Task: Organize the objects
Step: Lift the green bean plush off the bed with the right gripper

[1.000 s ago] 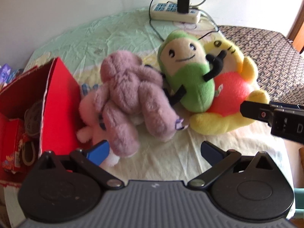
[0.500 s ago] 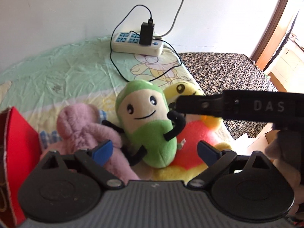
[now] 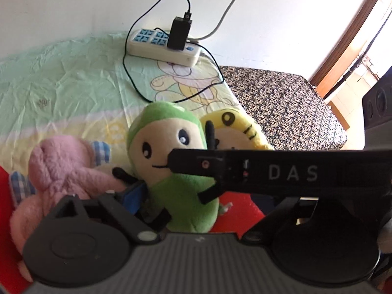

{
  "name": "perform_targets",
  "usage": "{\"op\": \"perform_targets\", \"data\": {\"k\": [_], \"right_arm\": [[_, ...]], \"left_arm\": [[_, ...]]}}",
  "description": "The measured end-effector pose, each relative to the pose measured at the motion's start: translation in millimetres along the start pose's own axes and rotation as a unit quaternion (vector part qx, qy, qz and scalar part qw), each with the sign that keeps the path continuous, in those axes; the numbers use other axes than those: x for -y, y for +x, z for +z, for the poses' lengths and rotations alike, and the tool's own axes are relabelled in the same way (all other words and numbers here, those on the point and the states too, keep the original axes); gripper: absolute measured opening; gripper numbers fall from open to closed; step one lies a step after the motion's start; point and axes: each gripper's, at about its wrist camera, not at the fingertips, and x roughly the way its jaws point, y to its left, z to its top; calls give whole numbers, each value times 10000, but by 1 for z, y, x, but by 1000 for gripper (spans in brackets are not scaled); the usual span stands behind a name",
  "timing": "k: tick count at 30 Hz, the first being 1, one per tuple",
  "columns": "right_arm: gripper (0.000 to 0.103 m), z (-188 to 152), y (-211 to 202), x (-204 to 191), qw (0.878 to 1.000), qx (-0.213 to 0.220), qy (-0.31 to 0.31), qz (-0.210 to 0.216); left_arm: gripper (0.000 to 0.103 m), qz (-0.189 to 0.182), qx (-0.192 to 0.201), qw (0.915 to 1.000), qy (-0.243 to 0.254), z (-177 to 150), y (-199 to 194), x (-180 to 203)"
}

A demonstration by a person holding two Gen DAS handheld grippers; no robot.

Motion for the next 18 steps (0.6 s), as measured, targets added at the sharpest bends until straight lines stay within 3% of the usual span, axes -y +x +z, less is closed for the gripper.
{"op": "perform_targets", "data": {"k": [8, 18], "right_arm": [[44, -3, -10, -4, 9998, 149, 68, 124], [42, -14, -53, -40, 9962, 618, -227, 574]], "left_arm": [[82, 69, 180, 9997, 131, 0, -16, 8], [80, 395, 898, 9946, 350, -9, -84, 26]]}}
